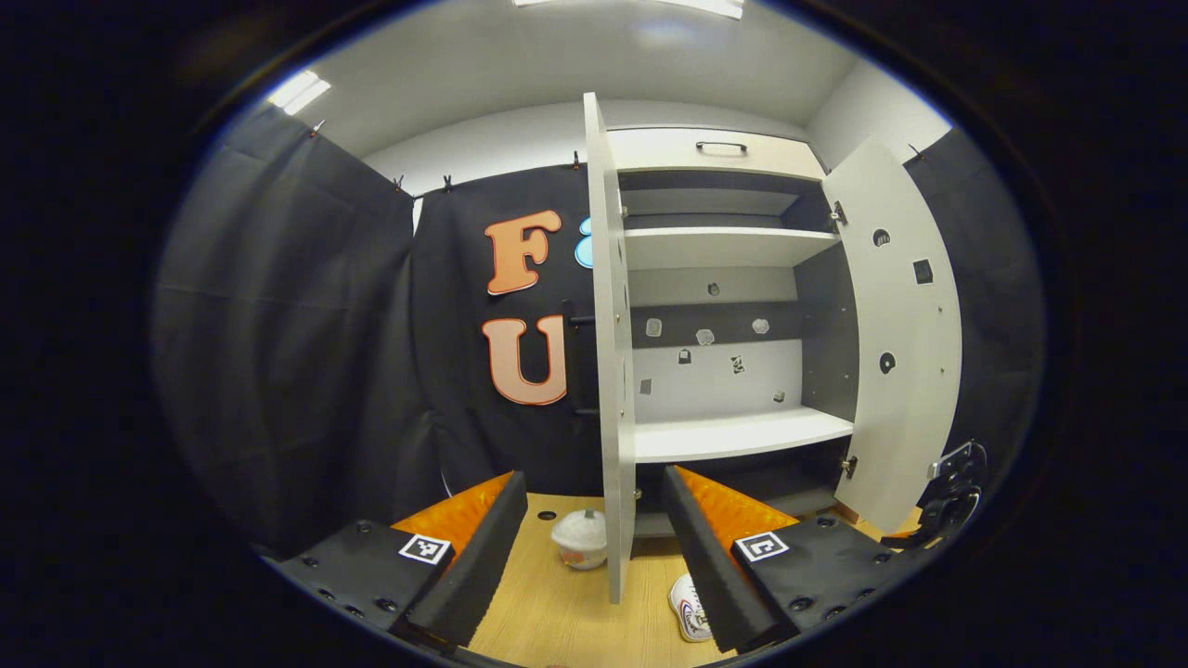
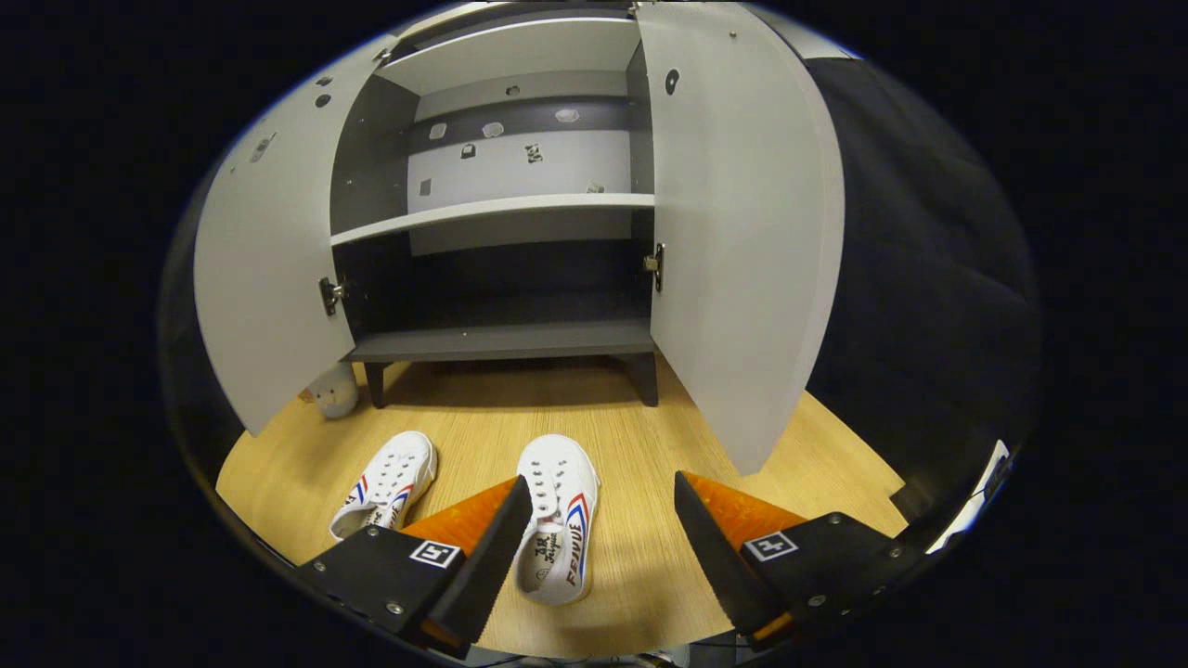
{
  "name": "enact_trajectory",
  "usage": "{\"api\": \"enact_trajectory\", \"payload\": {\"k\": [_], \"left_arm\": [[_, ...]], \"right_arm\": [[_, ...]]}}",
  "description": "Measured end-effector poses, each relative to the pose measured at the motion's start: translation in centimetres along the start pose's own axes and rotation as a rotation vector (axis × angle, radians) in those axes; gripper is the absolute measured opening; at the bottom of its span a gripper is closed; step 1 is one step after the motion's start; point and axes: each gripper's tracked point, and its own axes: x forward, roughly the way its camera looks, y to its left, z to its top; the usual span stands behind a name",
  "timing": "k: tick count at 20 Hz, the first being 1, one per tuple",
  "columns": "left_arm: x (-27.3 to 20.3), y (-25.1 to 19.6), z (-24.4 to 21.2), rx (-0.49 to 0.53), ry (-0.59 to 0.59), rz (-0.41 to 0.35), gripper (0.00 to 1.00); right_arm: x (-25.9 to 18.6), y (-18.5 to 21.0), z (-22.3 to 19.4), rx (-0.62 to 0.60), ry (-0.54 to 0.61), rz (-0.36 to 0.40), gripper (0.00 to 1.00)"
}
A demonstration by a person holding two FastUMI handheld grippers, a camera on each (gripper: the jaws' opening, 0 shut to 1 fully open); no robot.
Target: Grab one shoe with the right hand and put it into the shoe cabinet, grab the other shoe with the left hand and put it into the shoe cabinet; then close the right door with the right hand and the left door with the left hand.
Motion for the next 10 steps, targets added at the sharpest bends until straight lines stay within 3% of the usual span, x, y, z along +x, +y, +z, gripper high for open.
{"api": "enact_trajectory", "payload": {"k": [5, 10], "left_arm": [[0.3, 0.4, 0.0, -0.013, 0.008, 0.014, 0.95], [0.1, 0.8, -0.9, -0.014, 0.031, 0.028, 0.95]], "right_arm": [[3.5, 0.2, -3.1, -0.022, 0.076, -0.002, 0.93], [5.8, 0.9, -6.2, -0.009, 0.166, 0.016, 0.81]]}}
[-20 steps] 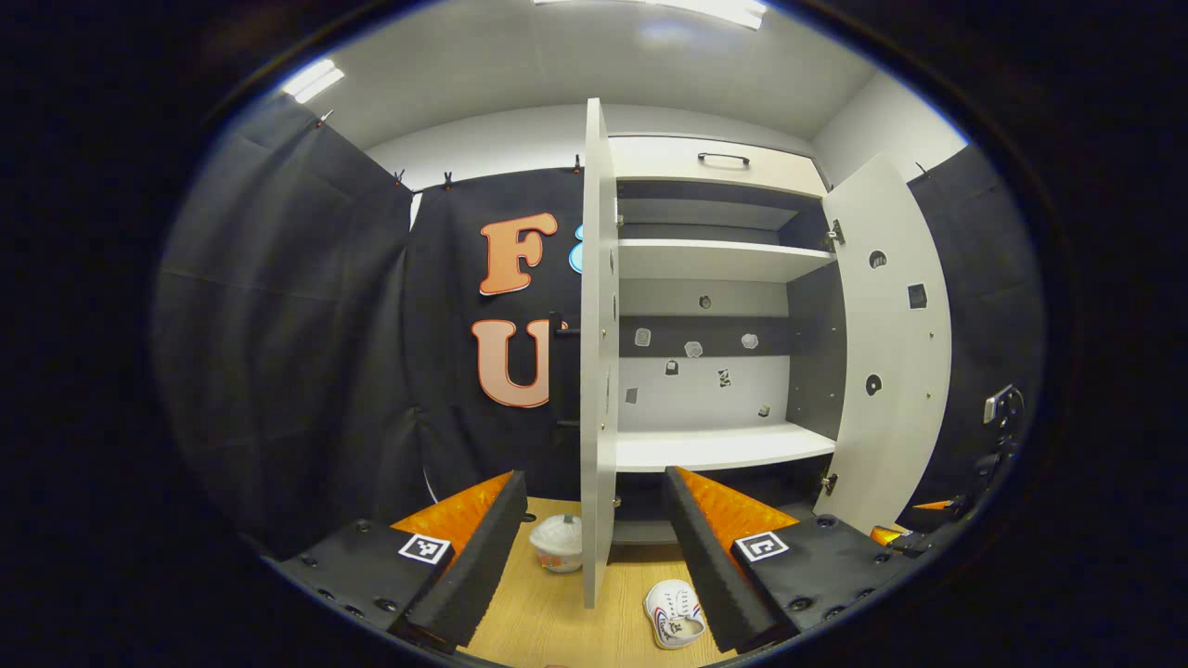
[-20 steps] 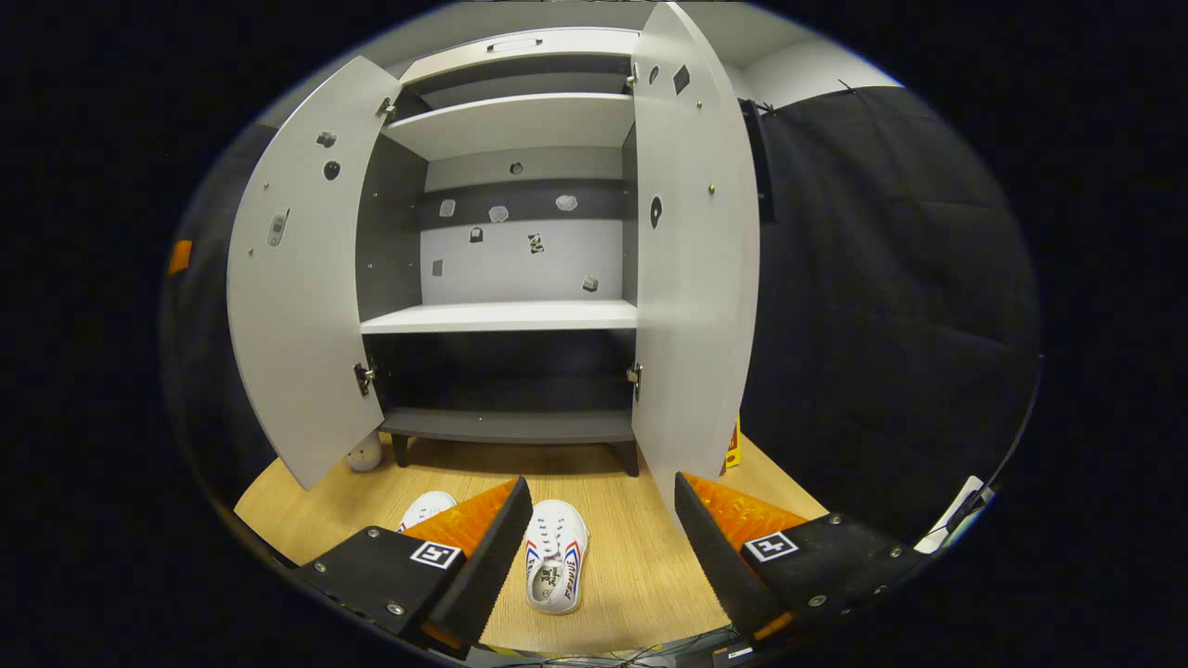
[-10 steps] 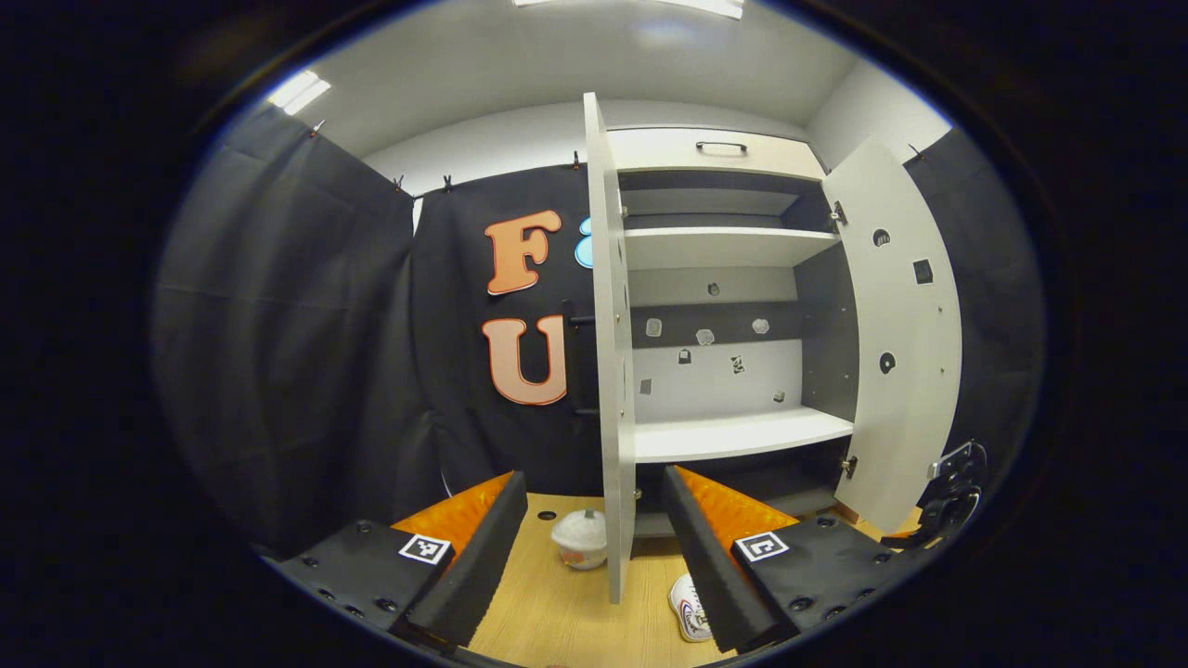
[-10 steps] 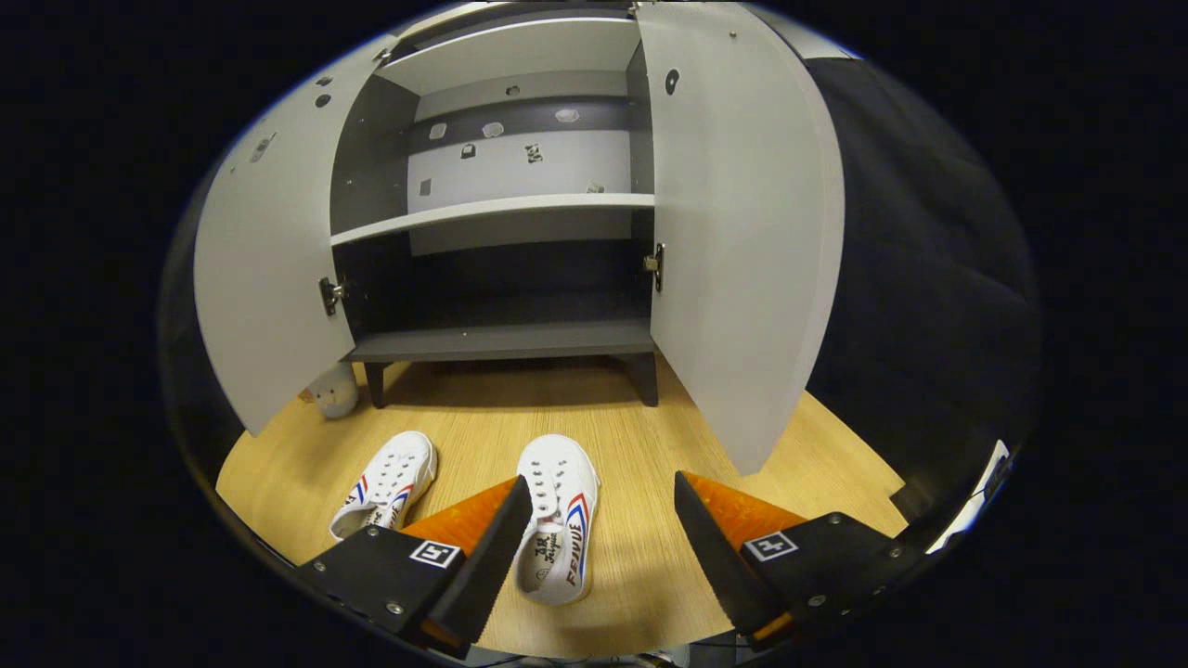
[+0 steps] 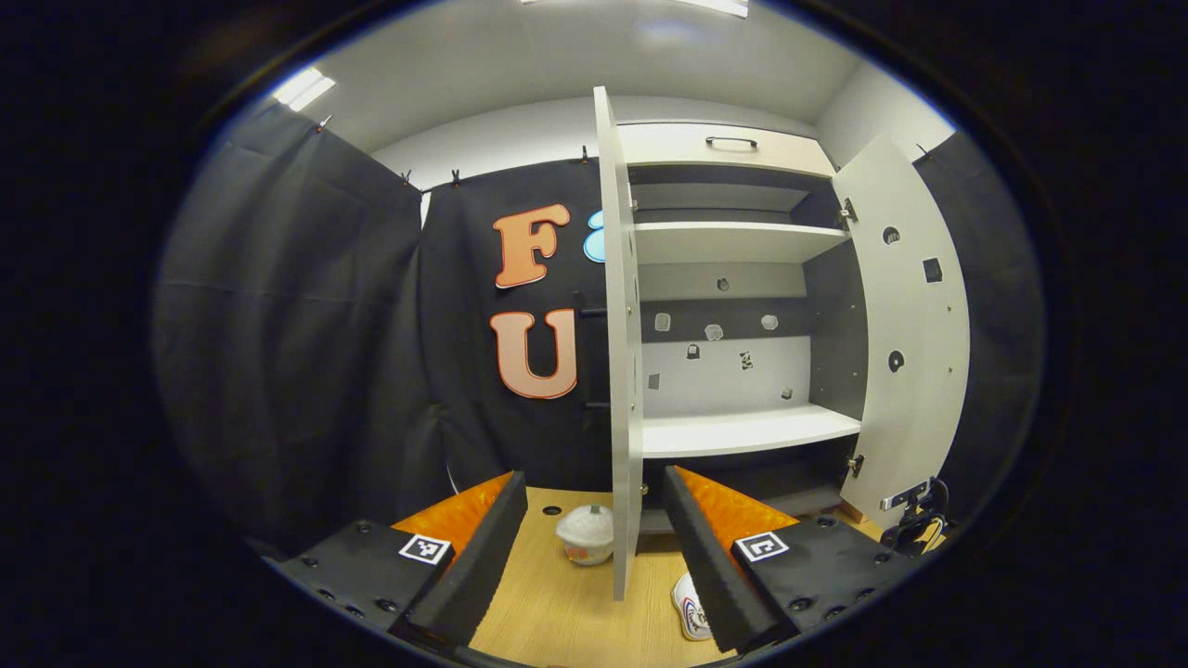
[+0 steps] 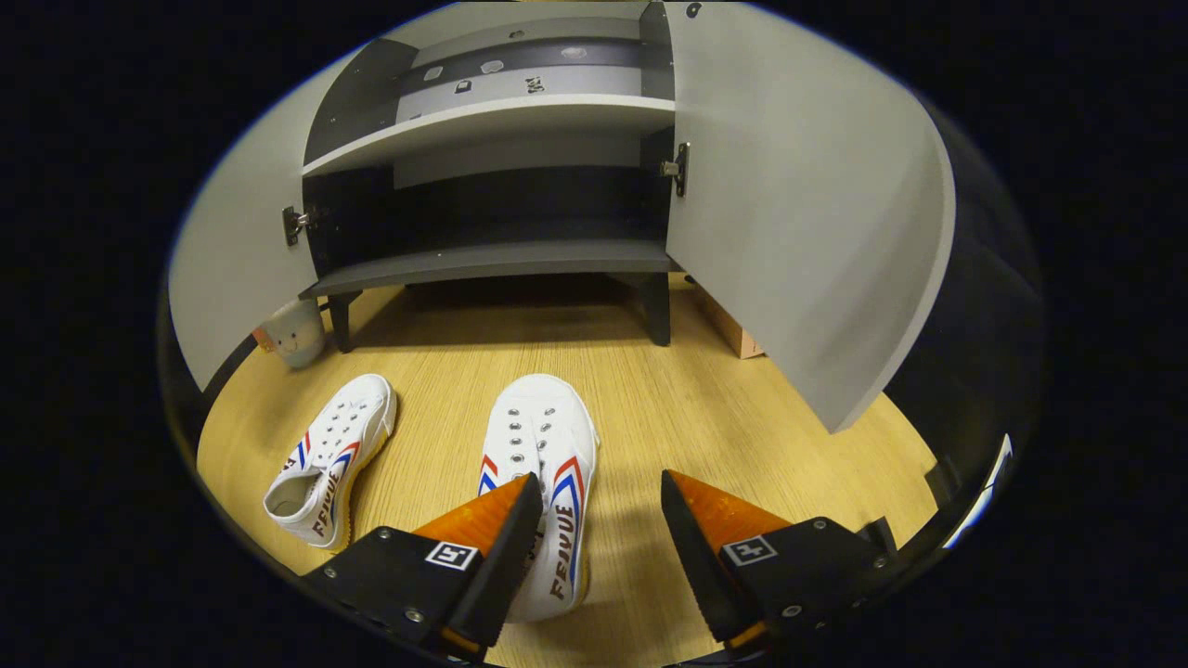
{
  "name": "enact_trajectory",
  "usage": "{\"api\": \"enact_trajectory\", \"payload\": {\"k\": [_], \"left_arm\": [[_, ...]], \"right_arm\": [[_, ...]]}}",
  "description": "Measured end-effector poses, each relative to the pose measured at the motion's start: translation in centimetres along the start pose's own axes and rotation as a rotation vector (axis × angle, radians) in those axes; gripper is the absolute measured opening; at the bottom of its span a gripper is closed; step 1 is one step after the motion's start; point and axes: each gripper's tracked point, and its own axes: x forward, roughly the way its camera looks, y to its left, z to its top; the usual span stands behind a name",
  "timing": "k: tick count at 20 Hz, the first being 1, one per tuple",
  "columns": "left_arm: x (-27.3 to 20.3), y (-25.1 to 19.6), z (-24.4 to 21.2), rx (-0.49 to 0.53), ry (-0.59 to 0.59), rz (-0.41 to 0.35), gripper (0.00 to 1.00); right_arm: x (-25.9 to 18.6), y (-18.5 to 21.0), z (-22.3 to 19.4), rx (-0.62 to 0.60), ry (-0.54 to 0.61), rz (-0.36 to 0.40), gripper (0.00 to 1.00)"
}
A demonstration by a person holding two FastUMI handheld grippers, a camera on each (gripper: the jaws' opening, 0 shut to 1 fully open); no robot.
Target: Grab one shoe with the right hand and put it into the shoe cabinet, grab the other shoe with the left hand and put it into the shoe cabinet; then close the right door with the right hand and the left door with the left hand.
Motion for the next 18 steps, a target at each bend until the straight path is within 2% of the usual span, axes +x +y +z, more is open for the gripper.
{"api": "enact_trajectory", "payload": {"k": [5, 6, 7, 9, 11, 13, 14, 15, 18], "left_arm": [[0.0, 0.3, -1.0, -0.015, 0.030, 0.013, 0.95], [0.1, 0.4, -1.1, -0.015, 0.034, 0.015, 0.95], [0.1, 0.5, -1.1, -0.014, 0.036, 0.015, 0.95], [0.0, 0.6, -1.3, -0.010, 0.039, 0.018, 0.94], [0.0, 0.6, -1.6, -0.011, 0.045, 0.017, 0.94], [0.0, 0.5, -1.8, -0.017, 0.051, 0.012, 0.94], [0.0, 0.5, -2.1, -0.022, 0.056, 0.009, 0.94], [0.0, 0.4, -2.2, -0.026, 0.059, 0.006, 0.95], [-0.1, 0.7, -2.1, -0.022, 0.057, 0.007, 0.95]], "right_arm": [[1.7, 0.5, -2.0, 0.005, 0.070, 0.010, 0.67], [2.0, 0.6, -2.1, 0.016, 0.076, 0.012, 0.57], [2.2, 0.8, -2.2, 0.027, 0.086, 0.016, 0.58], [2.6, 1.0, -2.5, 0.050, 0.102, 0.023, 0.46], [2.7, 1.5, -2.6, 0.066, 0.115, 0.036, 0.44], [2.7, 1.7, -2.7, 0.077, 0.121, 0.041, 0.36], [2.8, 1.6, -2.6, 0.078, 0.119, 0.034, 0.29], [2.7, 1.4, -2.6, 0.079, 0.123, 0.025, 0.27], [2.4, 0.8, -1.7, 0.113, 0.125, -0.004, 0.05]]}}
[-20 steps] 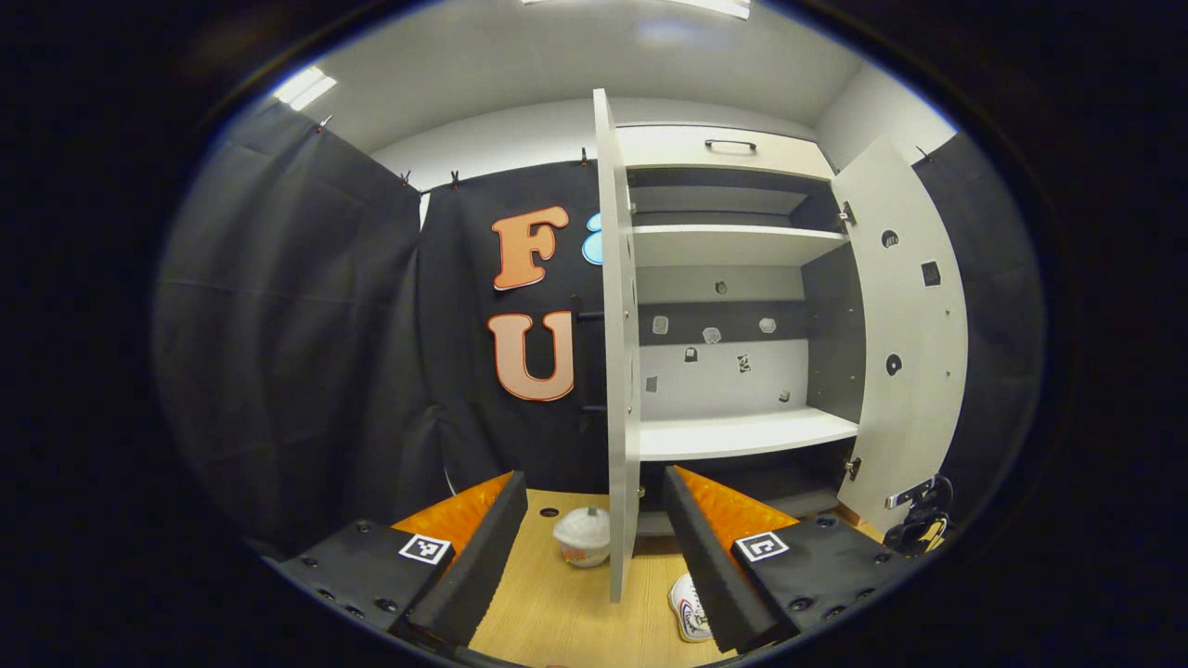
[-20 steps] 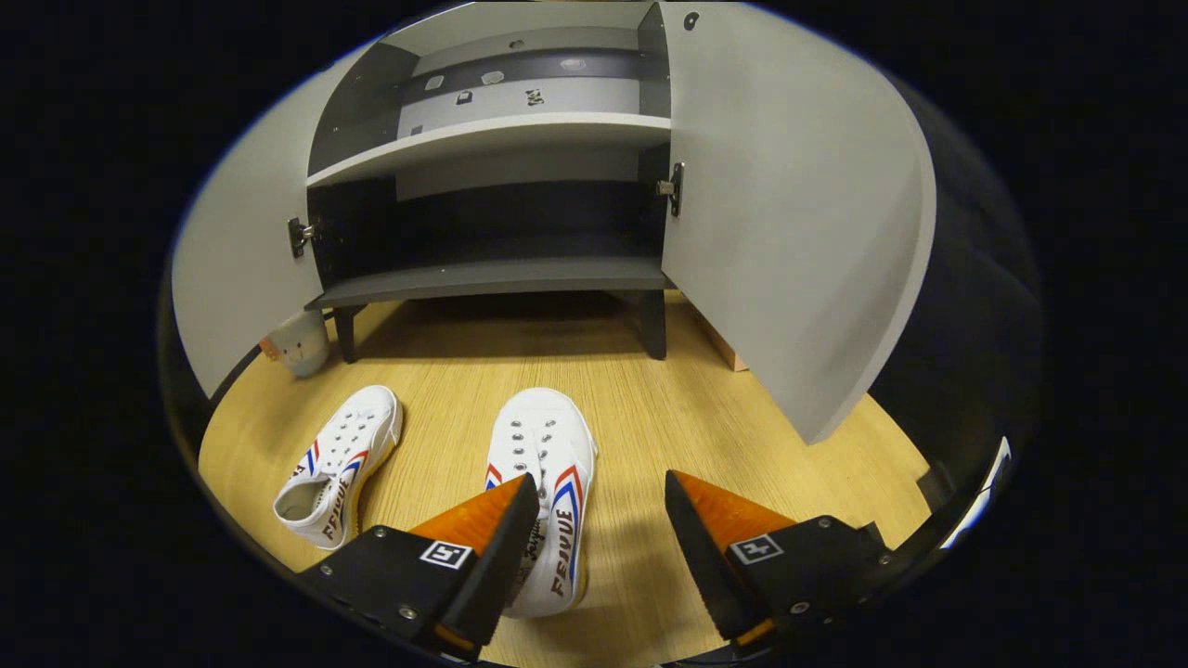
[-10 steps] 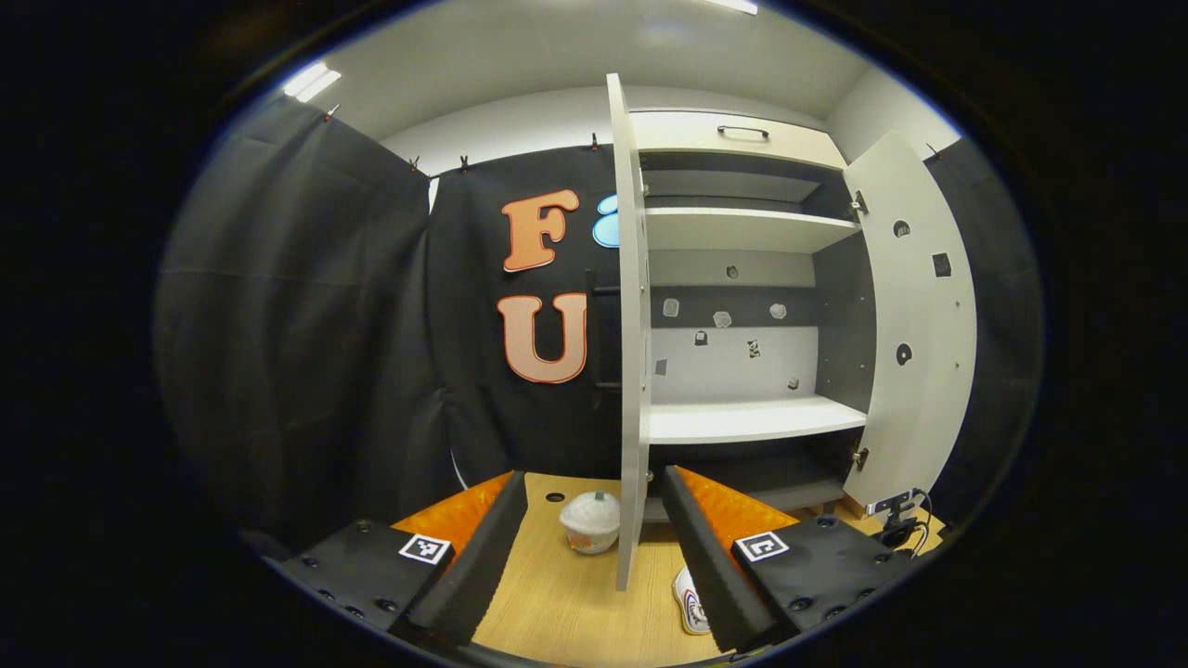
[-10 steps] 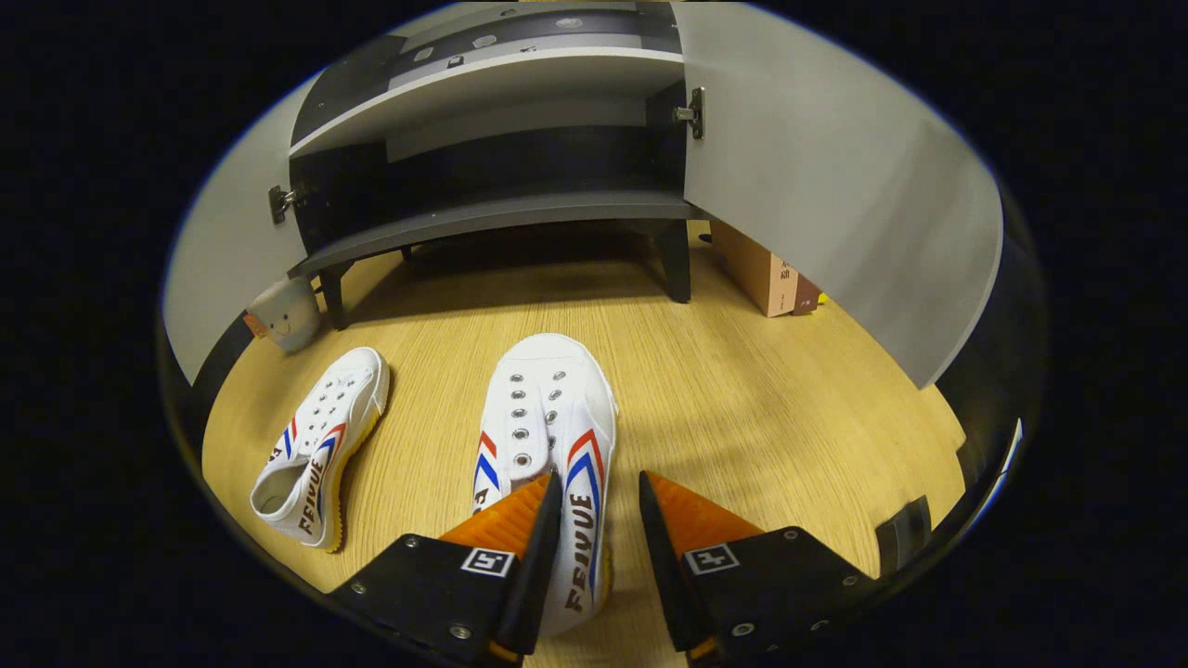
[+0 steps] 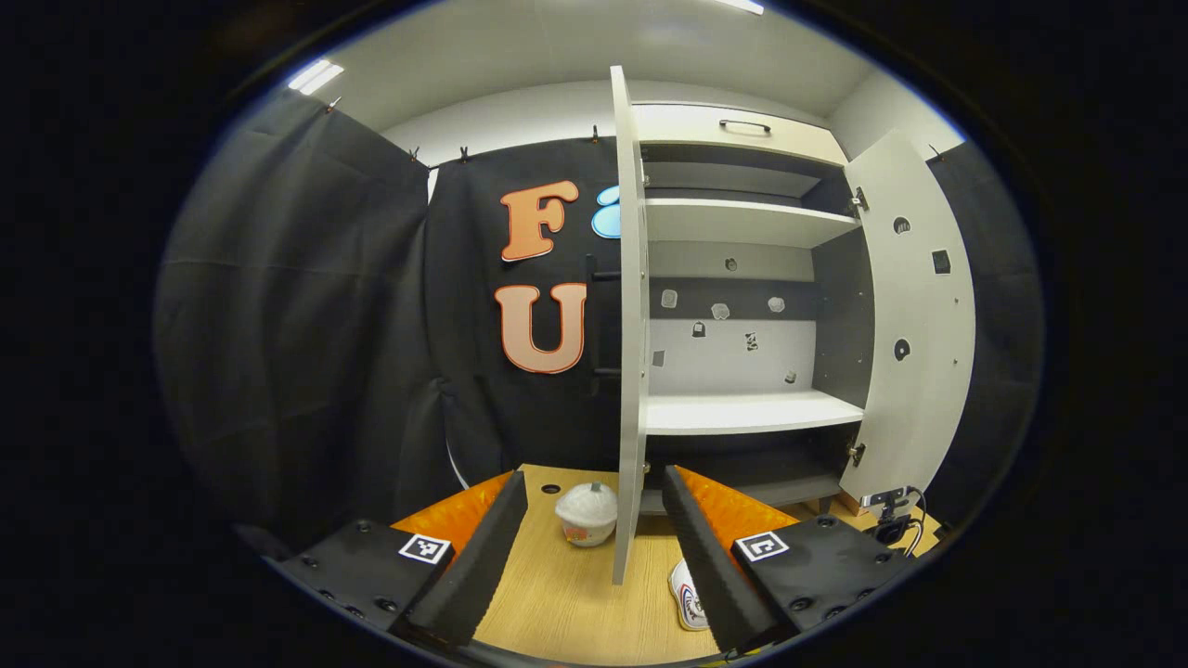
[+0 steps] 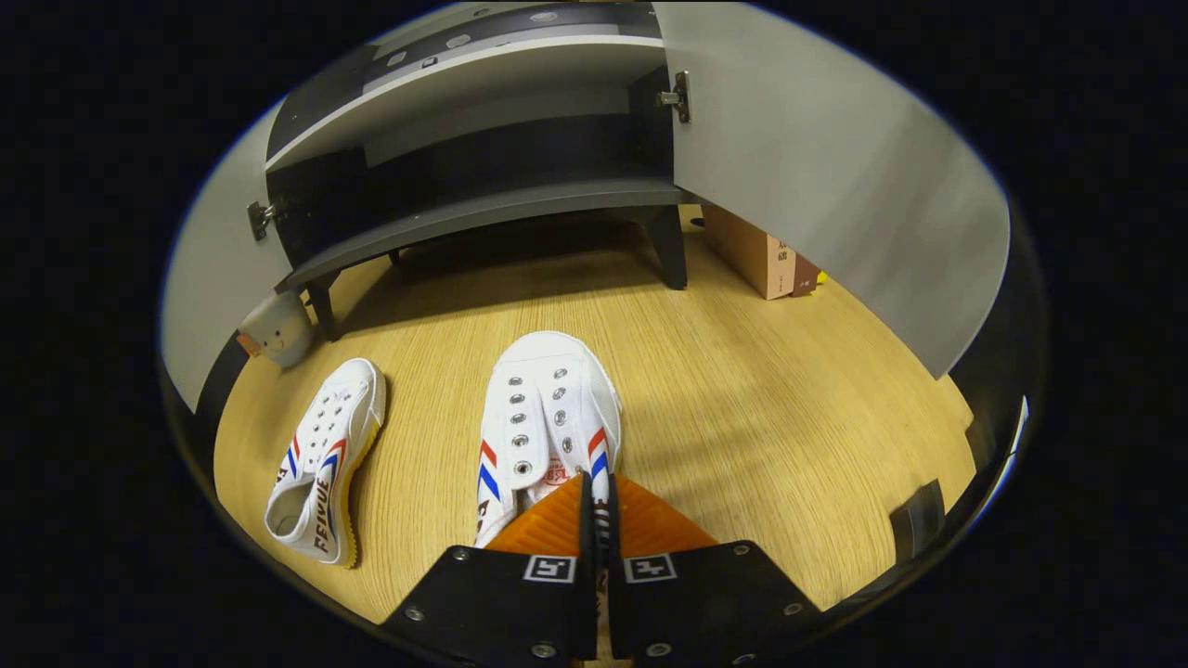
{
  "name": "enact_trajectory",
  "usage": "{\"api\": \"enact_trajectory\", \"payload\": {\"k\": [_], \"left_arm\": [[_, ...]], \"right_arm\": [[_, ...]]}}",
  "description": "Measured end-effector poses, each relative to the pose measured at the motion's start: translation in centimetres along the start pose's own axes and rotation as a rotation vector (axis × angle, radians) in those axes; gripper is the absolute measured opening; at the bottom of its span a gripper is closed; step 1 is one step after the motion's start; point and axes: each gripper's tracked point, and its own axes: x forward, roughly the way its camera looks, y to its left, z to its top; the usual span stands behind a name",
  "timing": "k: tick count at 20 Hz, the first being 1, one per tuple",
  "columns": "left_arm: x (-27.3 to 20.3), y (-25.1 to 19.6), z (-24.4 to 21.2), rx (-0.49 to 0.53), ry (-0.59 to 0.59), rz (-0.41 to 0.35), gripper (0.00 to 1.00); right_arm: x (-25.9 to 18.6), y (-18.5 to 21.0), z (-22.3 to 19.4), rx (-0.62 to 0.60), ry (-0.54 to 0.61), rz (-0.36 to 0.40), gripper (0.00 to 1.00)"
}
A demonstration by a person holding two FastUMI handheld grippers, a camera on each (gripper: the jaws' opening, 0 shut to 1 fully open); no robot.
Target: Grab one shoe with the right hand and put it into the shoe cabinet, grab the other shoe with the left hand and put it into the shoe cabinet; then close the right door with the right hand and the left door with the left hand.
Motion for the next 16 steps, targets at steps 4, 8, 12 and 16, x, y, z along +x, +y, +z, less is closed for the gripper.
{"api": "enact_trajectory", "payload": {"k": [4, 8, 12, 16], "left_arm": [[-0.5, 0.4, 0.2, 0.001, -0.014, 0.007, 0.94], [-0.7, 0.6, 0.0, -0.020, -0.013, -0.002, 0.96], [-1.1, 1.1, 0.0, -0.023, -0.020, -0.012, 0.96], [-0.9, 1.4, 0.2, -0.024, -0.034, -0.021, 0.95]], "right_arm": [[-2.3, 0.4, 1.8, -0.017, -0.031, -0.010, 0.01], [-6.3, 2.3, 5.2, -0.017, -0.075, 0.025, 0.01], [-10.2, 4.6, 9.6, -0.026, -0.134, 0.077, 0.01], [-13.9, 6.1, 16.1, -0.002, -0.219, 0.115, 0.01]]}}
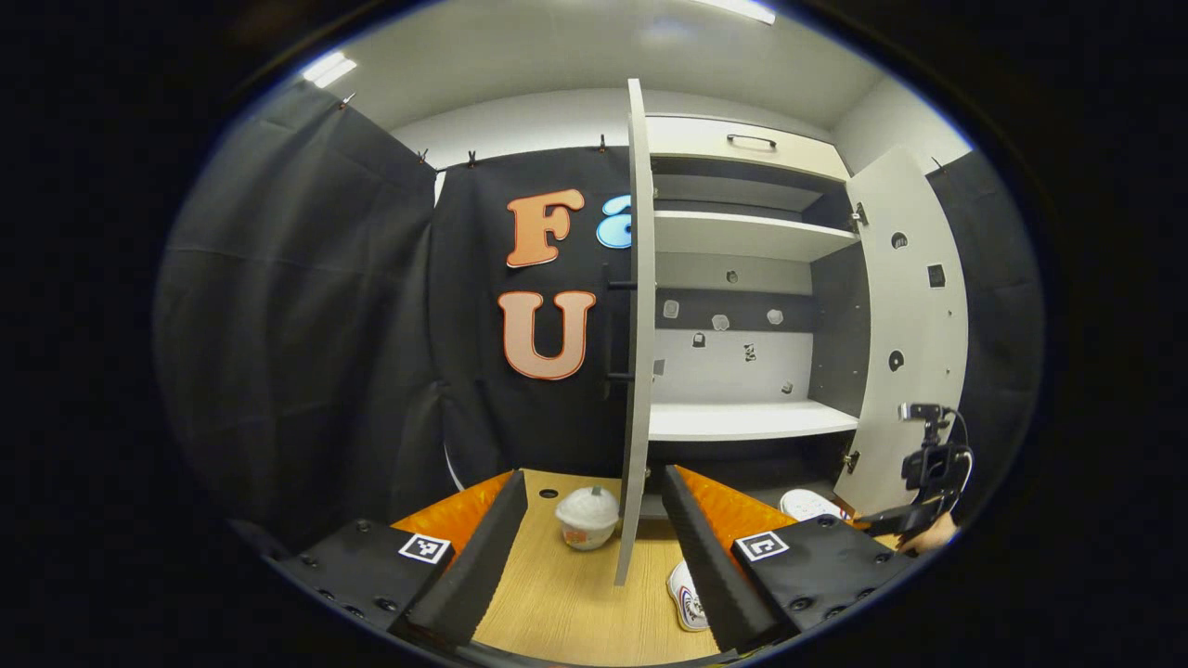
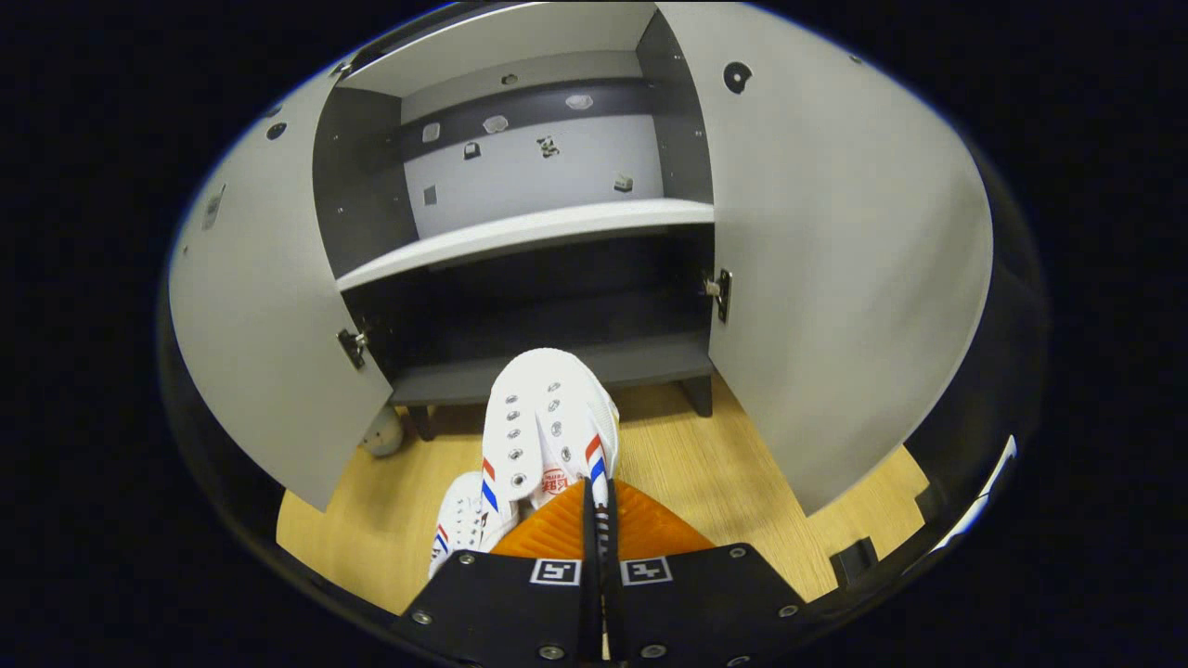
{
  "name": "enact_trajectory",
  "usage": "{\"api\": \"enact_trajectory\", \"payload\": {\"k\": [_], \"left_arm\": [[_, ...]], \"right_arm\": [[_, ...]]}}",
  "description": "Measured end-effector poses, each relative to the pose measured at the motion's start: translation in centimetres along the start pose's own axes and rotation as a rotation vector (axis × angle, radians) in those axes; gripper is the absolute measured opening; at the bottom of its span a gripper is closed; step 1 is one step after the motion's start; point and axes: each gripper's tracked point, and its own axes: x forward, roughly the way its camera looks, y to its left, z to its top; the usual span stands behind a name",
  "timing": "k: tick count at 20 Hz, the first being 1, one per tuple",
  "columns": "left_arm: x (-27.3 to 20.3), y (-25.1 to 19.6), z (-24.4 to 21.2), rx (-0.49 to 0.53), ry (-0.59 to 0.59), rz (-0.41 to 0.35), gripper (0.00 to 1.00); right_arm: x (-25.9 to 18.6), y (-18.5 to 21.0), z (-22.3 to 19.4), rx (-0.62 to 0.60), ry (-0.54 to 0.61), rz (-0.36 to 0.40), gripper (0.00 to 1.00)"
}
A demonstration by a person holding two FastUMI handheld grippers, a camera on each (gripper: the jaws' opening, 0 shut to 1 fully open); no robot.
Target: Grab one shoe with the right hand and put it into the shoe cabinet, grab the other shoe with the left hand and put it into the shoe cabinet; then close the right door with the right hand and the left door with the left hand.
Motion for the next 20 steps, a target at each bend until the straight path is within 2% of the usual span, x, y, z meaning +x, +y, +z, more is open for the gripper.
{"api": "enact_trajectory", "payload": {"k": [9, 13, 20], "left_arm": [[0.6, -0.6, -0.7, -0.013, 0.002, -0.038, 0.96], [1.3, -0.2, -1.1, -0.013, 0.011, -0.035, 0.96], [2.8, 1.3, -2.0, -0.021, 0.033, 0.008, 0.96]], "right_arm": [[-2.8, 4.0, 15.3, -0.018, -0.164, 0.034, 0.01], [0.8, 5.1, 20.9, -0.024, -0.194, 0.028, 0.01], [8.4, 5.6, 27.2, -0.022, -0.175, -0.007, 0.01]]}}
